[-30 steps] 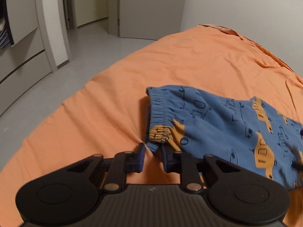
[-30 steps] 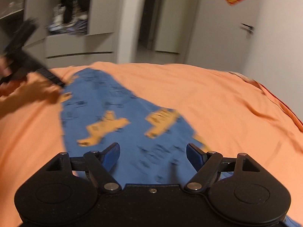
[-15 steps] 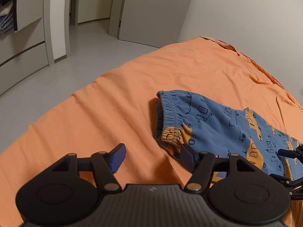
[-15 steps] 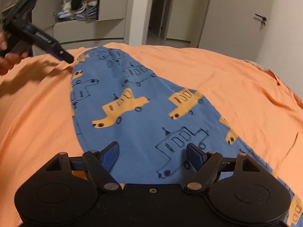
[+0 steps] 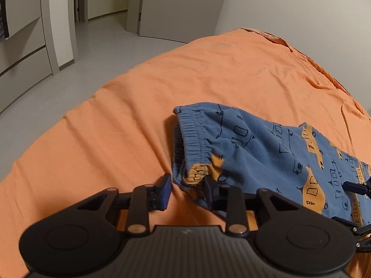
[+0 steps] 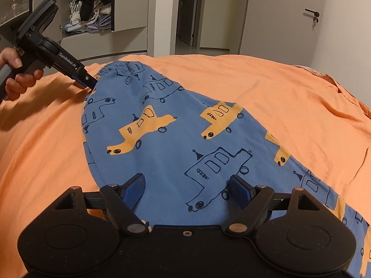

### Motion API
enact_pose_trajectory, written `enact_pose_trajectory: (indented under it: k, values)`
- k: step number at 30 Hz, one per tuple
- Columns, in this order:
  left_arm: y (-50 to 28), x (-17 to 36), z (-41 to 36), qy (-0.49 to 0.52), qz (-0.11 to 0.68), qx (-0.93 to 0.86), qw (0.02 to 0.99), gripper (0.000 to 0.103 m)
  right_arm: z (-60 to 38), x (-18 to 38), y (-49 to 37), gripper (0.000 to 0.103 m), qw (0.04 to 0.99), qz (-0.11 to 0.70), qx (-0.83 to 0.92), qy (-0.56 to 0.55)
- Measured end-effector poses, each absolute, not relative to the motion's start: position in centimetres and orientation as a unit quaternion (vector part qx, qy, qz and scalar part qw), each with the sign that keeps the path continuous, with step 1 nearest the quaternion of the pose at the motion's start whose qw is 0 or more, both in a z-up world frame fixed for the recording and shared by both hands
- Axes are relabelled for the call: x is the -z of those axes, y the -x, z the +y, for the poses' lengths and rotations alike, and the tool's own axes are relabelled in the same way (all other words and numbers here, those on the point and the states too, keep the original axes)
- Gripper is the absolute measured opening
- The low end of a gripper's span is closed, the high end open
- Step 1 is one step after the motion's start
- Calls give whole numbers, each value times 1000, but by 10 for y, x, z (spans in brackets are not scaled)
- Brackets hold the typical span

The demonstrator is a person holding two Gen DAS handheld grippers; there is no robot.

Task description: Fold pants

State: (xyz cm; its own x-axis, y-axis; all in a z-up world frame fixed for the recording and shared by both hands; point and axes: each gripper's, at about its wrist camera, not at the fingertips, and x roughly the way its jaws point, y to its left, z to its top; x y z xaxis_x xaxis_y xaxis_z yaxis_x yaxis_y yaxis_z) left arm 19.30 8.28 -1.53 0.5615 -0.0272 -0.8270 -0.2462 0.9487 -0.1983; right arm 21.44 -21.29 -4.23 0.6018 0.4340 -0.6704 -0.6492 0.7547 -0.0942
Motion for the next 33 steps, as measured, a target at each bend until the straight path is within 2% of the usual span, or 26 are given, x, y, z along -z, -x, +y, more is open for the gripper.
enact_pose_trajectory:
  k: [5, 10, 11, 14, 15, 18, 22, 27, 28, 30, 31, 33]
  values:
    - [-191, 3, 77, 122, 455, -67, 880, 27, -213, 42, -215, 82, 879, 323, -308, 167]
    - [-193, -1, 45, -12, 442, -68, 894, 27, -213, 43, -214, 82, 879, 323, -308, 167]
    - [-193, -2, 39, -39, 436, -70, 897, 29, -213, 43, -214, 82, 879, 323, -307, 167]
    - [-192, -3, 27, -80, 418, -65, 903, 52, -213, 43, -214, 82, 879, 323, -307, 168]
    - [-193, -1, 28, -78, 420, -60, 902, 53, -213, 43, -213, 82, 879, 323, -307, 168]
    - [-200, 7, 45, -29, 440, -50, 896, 52, -213, 43, -213, 83, 879, 323, -307, 168]
    - [-201, 21, 86, 122, 466, -17, 876, 48, -213, 43, -213, 83, 879, 322, -308, 168]
    - [-200, 36, 127, 255, 464, 4, 848, 52, -213, 44, -214, 83, 880, 322, -309, 166]
    - [-201, 38, 131, 269, 466, 0, 843, 51, -213, 44, -214, 83, 880, 322, -309, 166]
    - [-203, 36, 127, 258, 474, -19, 841, 34, -213, 44, -214, 83, 880, 322, -309, 166]
    - [-204, 33, 122, 245, 476, -25, 844, 31, -213, 44, -214, 83, 880, 322, -309, 166]
    - [-202, 23, 109, 222, 476, -52, 849, 17, -213, 44, -214, 83, 880, 322, -308, 166]
